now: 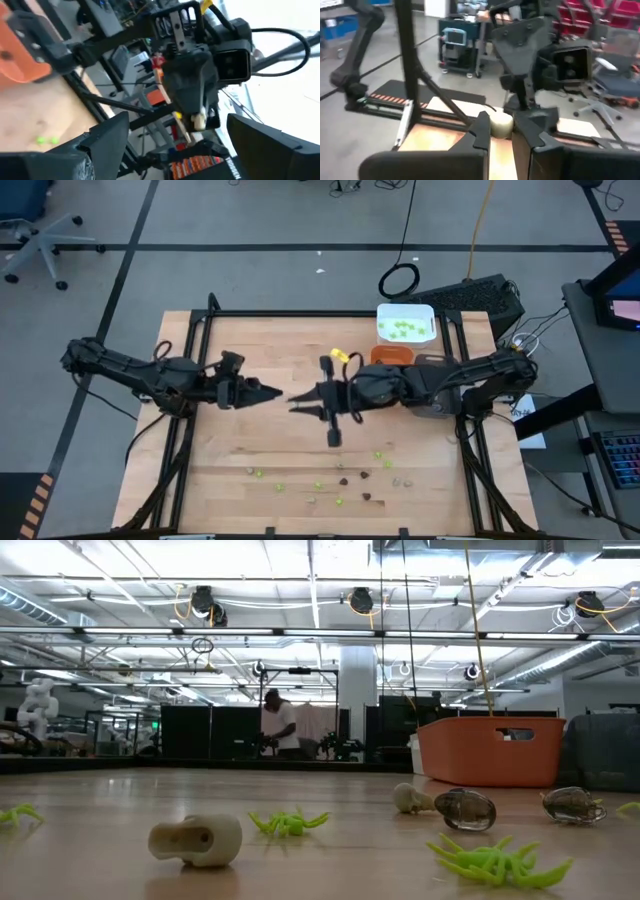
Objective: Sort Halloween decoration
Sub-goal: Put the white skull toy into the black bin
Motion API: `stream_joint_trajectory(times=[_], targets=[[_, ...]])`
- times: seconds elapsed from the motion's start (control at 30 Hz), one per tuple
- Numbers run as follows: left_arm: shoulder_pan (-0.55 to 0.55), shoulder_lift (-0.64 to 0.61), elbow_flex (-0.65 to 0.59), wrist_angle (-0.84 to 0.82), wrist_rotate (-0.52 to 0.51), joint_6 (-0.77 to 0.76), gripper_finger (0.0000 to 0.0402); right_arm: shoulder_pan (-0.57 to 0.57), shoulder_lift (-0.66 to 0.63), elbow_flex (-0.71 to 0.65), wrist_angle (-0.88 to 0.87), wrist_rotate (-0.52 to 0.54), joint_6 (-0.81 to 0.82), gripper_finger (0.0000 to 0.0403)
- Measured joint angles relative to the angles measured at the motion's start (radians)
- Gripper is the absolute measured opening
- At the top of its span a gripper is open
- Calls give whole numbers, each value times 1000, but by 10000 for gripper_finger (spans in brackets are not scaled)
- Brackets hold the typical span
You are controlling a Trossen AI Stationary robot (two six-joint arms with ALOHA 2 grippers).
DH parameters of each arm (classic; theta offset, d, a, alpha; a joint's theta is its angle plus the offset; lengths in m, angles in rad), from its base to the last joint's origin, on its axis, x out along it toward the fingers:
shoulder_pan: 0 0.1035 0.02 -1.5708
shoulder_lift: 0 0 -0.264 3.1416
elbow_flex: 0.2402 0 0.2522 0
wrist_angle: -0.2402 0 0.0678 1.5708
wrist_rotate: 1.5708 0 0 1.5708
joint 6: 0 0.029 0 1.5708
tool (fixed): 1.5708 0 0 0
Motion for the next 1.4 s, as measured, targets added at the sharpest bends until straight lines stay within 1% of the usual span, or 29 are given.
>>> stream_joint_trajectory(times=[0.07,0.23,0.33,0.47,0.73,0.93,1.03,1.27,1.4], targets=[[12,-31,0,-65,-10,0,336,0,-24,0,-27,3,30,19],[31,-98,0,-175,-44,24,336,2,-107,0,-185,1,145,19],[44,-121,1,-187,-55,83,336,0,-159,0,-286,15,216,19],[74,-130,1,-185,-52,132,336,0,-216,0,-403,60,307,19],[98,-129,1,-185,-23,158,336,4,-307,0,-549,60,452,19],[98,-129,1,-185,-24,208,336,-4,-378,0,-759,67,562,19],[107,-129,1,-190,-25,210,336,-5,-405,0,-857,116,598,19],[177,-125,0,-208,-29,257,336,-31,-408,0,-1061,141,702,28],[224,-125,0,-255,-31,252,336,-51,-382,0,-1182,140,714,20]])
